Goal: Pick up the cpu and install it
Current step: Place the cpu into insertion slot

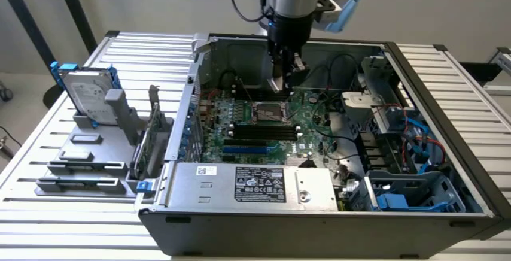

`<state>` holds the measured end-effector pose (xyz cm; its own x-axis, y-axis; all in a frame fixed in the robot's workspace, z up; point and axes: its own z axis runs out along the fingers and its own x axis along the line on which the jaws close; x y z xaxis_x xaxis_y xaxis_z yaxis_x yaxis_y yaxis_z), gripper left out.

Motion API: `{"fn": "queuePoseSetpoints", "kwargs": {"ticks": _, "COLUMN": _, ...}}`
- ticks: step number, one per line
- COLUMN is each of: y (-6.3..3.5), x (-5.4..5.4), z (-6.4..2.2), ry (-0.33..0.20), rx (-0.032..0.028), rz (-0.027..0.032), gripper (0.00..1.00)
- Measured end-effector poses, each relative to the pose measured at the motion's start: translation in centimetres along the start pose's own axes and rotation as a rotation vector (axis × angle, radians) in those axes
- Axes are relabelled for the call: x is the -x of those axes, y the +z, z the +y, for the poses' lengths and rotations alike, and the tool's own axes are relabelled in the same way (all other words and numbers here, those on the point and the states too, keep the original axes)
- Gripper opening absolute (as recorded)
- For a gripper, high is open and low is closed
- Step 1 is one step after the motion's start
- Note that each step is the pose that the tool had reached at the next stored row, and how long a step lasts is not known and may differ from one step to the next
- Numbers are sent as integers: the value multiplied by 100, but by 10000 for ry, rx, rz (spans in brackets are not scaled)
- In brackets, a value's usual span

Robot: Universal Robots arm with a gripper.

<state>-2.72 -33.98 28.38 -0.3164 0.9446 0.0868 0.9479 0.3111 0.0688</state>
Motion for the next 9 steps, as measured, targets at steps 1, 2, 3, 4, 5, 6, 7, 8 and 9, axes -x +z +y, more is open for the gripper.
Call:
{"fn": "queuePoseSetpoints", "kwargs": {"ticks": 1, "y": 3, "x": 0, "z": 0, "ry": 139, "rx": -13, "rz": -1, "gripper": 54}}
{"fn": "queuePoseSetpoints", "kwargs": {"ticks": 2, "y": 7, "x": 0, "z": 0, "ry": 279, "rx": -27, "rz": -2, "gripper": 54}}
{"fn": "queuePoseSetpoints", "kwargs": {"ticks": 3, "y": 10, "x": 1, "z": -1, "ry": 418, "rx": -40, "rz": -4, "gripper": 54}}
{"fn": "queuePoseSetpoints", "kwargs": {"ticks": 4, "y": 13, "x": 1, "z": -1, "ry": 556, "rx": -53, "rz": -4, "gripper": 54}}
{"fn": "queuePoseSetpoints", "kwargs": {"ticks": 5, "y": 16, "x": 1, "z": -1, "ry": 692, "rx": -67, "rz": -5, "gripper": 54}}
{"fn": "queuePoseSetpoints", "kwargs": {"ticks": 6, "y": 19, "x": 2, "z": -1, "ry": 828, "rx": -82, "rz": -6, "gripper": 54}}
{"fn": "queuePoseSetpoints", "kwargs": {"ticks": 7, "y": 22, "x": 2, "z": -1, "ry": 965, "rx": -97, "rz": -6, "gripper": 54}}
{"fn": "queuePoseSetpoints", "kwargs": {"ticks": 8, "y": 25, "x": 2, "z": -2, "ry": 1099, "rx": -113, "rz": -7, "gripper": 54}}
{"fn": "queuePoseSetpoints", "kwargs": {"ticks": 9, "y": 28, "x": 2, "z": -2, "ry": 1236, "rx": -130, "rz": -7, "gripper": 54}}
